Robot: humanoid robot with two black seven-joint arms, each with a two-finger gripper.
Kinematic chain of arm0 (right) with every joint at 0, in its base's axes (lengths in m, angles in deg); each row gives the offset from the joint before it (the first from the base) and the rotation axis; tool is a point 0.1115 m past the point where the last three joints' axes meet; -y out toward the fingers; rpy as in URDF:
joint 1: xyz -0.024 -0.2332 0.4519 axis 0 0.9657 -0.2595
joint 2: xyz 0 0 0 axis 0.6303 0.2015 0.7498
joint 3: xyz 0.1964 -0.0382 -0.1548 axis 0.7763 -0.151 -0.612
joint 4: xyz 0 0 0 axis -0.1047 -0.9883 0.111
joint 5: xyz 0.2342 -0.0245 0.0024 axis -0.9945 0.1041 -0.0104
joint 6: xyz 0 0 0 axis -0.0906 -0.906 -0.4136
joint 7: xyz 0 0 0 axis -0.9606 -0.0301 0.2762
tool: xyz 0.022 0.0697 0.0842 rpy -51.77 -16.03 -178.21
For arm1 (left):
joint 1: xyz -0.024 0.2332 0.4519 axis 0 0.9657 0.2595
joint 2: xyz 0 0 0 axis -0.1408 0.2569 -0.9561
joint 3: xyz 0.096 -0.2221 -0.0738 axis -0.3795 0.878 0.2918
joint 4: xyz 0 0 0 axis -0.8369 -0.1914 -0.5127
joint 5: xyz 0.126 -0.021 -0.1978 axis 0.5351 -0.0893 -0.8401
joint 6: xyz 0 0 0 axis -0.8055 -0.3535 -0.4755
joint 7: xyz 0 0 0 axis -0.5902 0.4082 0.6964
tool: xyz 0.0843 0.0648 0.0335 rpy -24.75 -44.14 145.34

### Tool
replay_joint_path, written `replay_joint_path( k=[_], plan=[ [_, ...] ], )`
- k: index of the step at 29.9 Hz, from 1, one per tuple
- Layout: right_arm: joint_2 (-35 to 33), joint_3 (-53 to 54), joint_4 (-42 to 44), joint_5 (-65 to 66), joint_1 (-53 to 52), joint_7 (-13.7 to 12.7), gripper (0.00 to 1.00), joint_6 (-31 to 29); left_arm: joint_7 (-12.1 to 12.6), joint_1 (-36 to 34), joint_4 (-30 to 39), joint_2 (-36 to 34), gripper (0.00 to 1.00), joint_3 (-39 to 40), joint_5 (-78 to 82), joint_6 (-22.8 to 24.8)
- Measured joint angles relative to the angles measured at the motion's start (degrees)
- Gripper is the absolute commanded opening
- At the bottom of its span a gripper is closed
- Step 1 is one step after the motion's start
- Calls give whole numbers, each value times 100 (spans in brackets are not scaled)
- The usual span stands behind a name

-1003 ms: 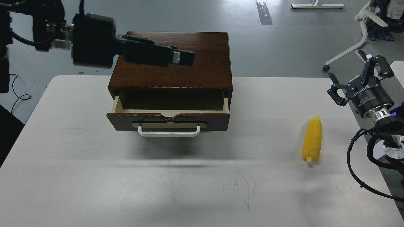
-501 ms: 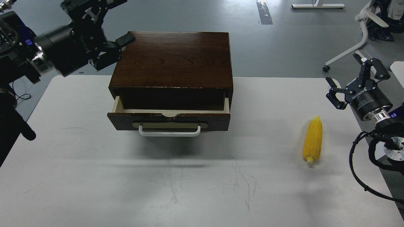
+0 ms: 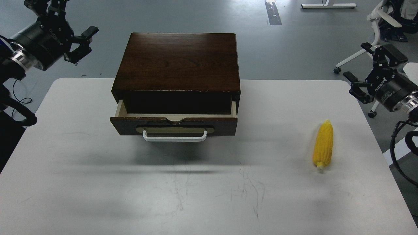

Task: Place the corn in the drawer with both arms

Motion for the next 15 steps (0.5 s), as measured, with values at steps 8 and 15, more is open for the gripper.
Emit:
replay_joint_path(
  k=[8, 15],
  plan=[
    [-524, -1261, -121, 2829, -1275, 96, 100, 0, 0, 511, -504, 451, 99, 1065, -128, 25],
    [-698, -2036, -344, 5089, -1533, 145, 100, -1, 0, 574, -472, 473, 99, 1133, -88, 85]
  ],
)
